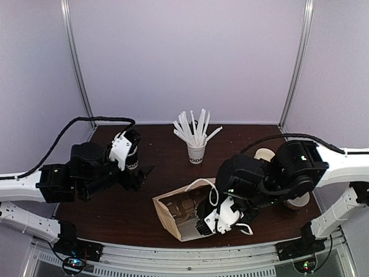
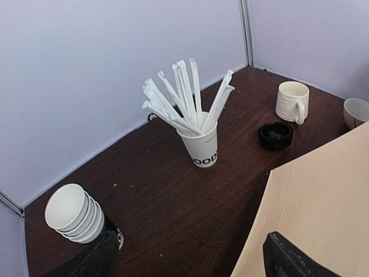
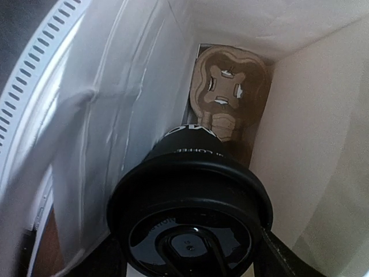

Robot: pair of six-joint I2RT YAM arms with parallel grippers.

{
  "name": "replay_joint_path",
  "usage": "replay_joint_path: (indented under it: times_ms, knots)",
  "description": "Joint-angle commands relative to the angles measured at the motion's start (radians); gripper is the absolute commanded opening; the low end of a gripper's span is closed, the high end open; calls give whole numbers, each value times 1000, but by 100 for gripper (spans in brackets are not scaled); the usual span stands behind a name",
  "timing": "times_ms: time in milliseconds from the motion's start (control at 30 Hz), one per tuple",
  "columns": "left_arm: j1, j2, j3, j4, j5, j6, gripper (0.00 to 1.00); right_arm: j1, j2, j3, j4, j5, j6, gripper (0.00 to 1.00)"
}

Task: Pack the takeout coffee

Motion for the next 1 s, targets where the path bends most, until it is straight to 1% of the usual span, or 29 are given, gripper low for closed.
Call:
replay_joint_path:
  times_ms: [0, 67, 200, 300, 500, 600, 733, 833, 967]
  knots:
    - [87, 89, 17, -5, 215, -113, 90, 26, 22, -35, 83, 225, -41, 58]
    - [107, 135, 14, 44, 271, -109, 90, 26, 16, -37, 93, 251, -44, 58]
    - [126, 214, 12, 136, 414, -98, 90, 26, 5, -51, 81, 238, -27, 58]
    - [126, 264, 22, 155, 460, -90, 89, 27, -4, -78, 80, 206, -9, 59]
    - [132, 293, 28, 156, 436, -86, 89, 26, -58, -138, 88, 109, 31, 59]
    - [132, 276, -2, 205, 421, -100, 89, 26, -100, -177, 96, 75, 37, 59]
    - [133, 252, -27, 224, 408, -121, 89, 25, -128, -227, 135, 84, 34, 58]
    - [133, 255, -18, 222, 421, -121, 89, 26, -131, -255, 181, 95, 39, 58]
    - [133, 281, 10, 218, 453, -109, 89, 25, -138, -299, 255, 175, 14, 57]
